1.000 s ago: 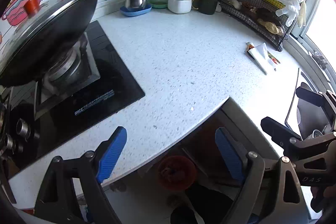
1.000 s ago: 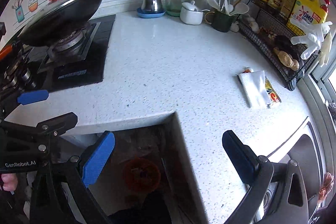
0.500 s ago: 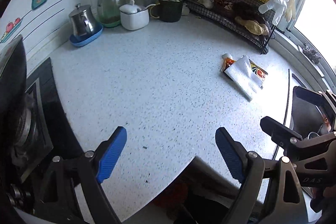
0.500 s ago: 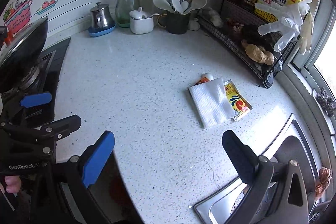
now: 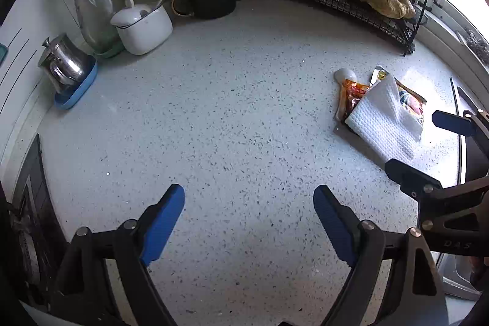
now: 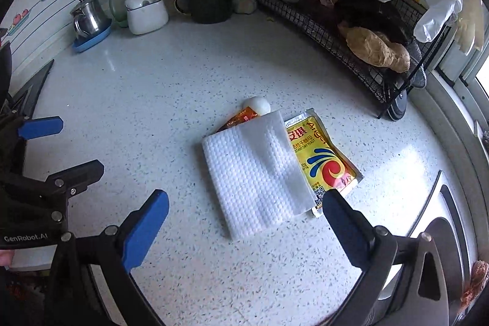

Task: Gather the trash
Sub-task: 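Grasp the white cloth with the right gripper, then grasp the red-brown sauce sachet with the left gripper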

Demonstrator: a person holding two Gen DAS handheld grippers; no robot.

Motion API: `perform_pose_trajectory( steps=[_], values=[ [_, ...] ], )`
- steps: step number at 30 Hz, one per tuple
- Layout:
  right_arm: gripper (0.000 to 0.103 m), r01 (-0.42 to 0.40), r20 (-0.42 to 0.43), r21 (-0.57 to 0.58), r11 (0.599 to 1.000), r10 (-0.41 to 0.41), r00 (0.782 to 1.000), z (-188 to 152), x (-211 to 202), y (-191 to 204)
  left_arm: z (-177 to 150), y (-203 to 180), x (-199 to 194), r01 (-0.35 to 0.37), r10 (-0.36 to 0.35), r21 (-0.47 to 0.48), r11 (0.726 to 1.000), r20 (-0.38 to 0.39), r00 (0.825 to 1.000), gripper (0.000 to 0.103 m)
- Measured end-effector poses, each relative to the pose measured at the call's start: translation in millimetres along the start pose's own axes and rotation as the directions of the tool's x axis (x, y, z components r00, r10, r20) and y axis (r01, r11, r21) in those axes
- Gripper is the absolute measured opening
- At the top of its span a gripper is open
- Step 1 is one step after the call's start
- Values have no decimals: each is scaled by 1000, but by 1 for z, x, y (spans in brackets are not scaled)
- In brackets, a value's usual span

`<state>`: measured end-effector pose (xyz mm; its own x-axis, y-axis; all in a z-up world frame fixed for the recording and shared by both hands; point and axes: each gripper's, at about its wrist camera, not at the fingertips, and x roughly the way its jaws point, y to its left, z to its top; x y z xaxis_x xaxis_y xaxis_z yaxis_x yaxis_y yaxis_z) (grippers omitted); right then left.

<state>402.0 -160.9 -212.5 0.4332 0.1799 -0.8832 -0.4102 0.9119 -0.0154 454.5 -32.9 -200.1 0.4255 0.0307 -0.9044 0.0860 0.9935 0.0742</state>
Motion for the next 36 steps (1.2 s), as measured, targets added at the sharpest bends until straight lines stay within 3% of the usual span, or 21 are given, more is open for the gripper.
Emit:
perform_pose_trajectory(
  steps=[3, 4, 9, 10, 11, 13, 18, 25, 30, 33, 36],
  values=[
    [79, -31, -56, -12, 999, 31, 998, 2, 23, -1, 4, -3, 15, -14, 15, 10, 1000, -33, 999, 85],
    [68, -41, -79, -19, 999, 39, 996, 2, 31, -1, 4, -3, 18, -15, 16, 11, 1000, -45, 999, 85],
    [55, -55, -74, -24, 998, 53, 996, 2, 29, -1, 4, -5, 21, 21, -21, -1, 1000, -73, 997, 85],
    [47, -55, -68, -23, 998, 53, 996, 0, 26, -1, 5, -5, 21, 24, -23, 1, 1000, -75, 997, 85],
    [30, -54, -63, -25, 998, 53, 997, -2, 22, -2, 6, -6, 20, 29, -28, 3, 1000, -73, 997, 85],
    [12, -50, -61, -21, 998, 49, 997, -5, 16, -5, 8, -10, 16, 31, -30, 19, 999, -68, 997, 85],
    [9, -144, -69, 66, 987, 149, 986, -9, 0, -22, 19, -27, 4, 66, -63, 59, 996, -49, 997, 85],
    [9, -171, -21, 161, 972, 177, 984, -12, -39, -50, 45, -47, -11, 131, -130, 85, 988, -23, 991, 85],
    [9, -108, 22, 199, 974, 106, 994, -20, -65, -83, 60, -71, -4, 136, -134, 101, 986, -28, 991, 85],
    [9, -88, 24, 228, 970, 85, 996, -21, -65, -98, 65, -78, 9, 166, -162, 83, 983, -51, 985, 85],
    [9, -66, 25, 244, 968, 61, 998, -24, -65, -110, 67, -83, 24, 149, -145, 50, 988, -70, 987, 85]
  ],
)
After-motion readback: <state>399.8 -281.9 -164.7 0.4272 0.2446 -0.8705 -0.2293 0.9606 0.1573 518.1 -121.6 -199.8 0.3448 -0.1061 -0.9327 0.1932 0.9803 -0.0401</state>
